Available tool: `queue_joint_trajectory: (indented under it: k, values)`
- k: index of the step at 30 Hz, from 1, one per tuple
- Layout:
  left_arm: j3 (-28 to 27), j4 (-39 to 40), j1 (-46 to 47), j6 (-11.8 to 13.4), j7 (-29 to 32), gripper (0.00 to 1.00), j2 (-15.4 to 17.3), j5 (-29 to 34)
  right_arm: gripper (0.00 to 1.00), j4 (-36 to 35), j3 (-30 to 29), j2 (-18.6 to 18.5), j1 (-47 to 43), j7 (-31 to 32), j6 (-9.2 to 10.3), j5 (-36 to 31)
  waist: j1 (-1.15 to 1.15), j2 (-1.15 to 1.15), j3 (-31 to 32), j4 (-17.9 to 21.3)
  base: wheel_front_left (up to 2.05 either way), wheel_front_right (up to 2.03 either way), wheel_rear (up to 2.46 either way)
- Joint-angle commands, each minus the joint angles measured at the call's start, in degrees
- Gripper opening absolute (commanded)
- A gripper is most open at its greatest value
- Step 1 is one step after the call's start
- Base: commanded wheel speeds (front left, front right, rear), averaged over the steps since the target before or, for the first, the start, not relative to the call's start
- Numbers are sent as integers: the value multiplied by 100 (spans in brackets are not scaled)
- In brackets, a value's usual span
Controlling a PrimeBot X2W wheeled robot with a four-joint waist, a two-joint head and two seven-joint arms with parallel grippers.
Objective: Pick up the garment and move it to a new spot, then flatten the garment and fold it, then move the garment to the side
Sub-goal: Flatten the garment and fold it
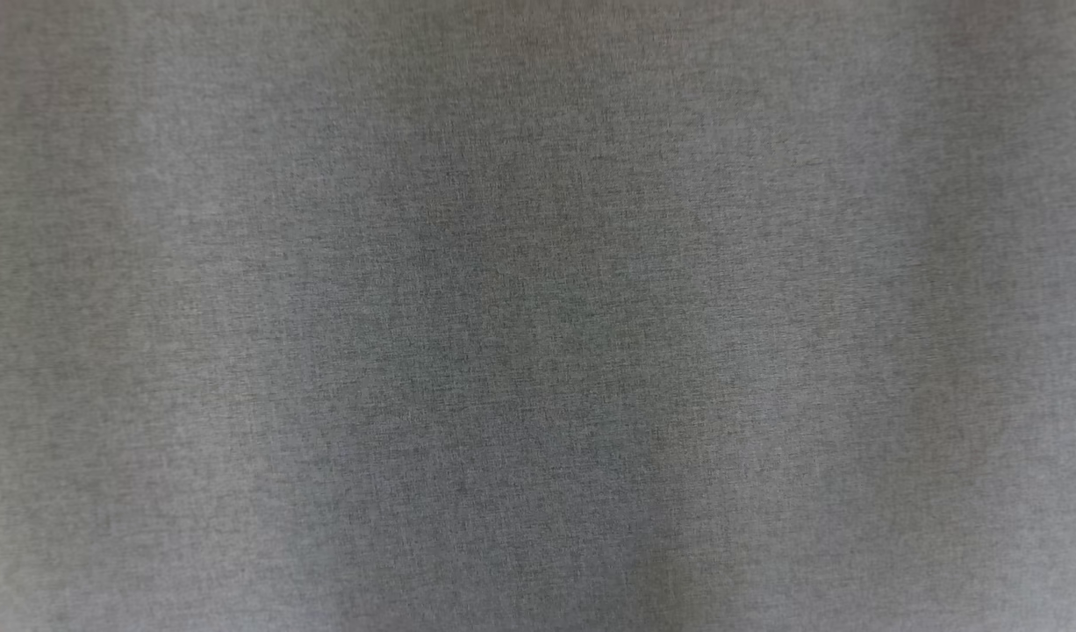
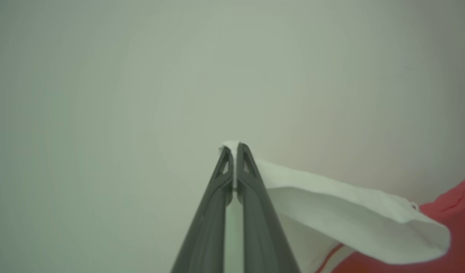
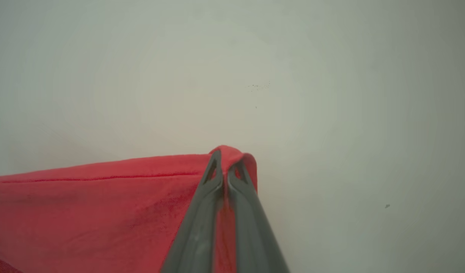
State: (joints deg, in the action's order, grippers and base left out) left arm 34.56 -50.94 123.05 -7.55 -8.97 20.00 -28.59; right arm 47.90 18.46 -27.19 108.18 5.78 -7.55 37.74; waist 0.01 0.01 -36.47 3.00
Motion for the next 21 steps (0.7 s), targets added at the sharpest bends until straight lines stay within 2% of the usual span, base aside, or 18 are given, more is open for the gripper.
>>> queue_joint_trajectory:
  k: [1,6,14,18,21]
  values:
    - [28,-81,83,15,-100,0,-30,-92,0,49,72,28,80,-37,14,45,-1,-1,-56,-9,0,0,0]
    - [358,-265,19,15,-244,0,-50,-365,0,128,362,-114,121,-117,14,258,-1,-1,-184,-37,0,0,0]
    - [616,-120,-564,14,-478,0,69,-854,0,-126,808,-512,-384,-284,14,763,-1,-1,-76,-52,0,0,0]
    - [749,281,-1148,14,-570,0,174,-996,0,-504,1097,-811,-1005,-364,14,1158,-1,-1,169,-74,0,0,0]
    - [914,853,-1811,15,-606,0,380,-1106,0,-911,1296,-1043,-1642,-435,14,1474,-1,-1,406,-85,0,0,0]
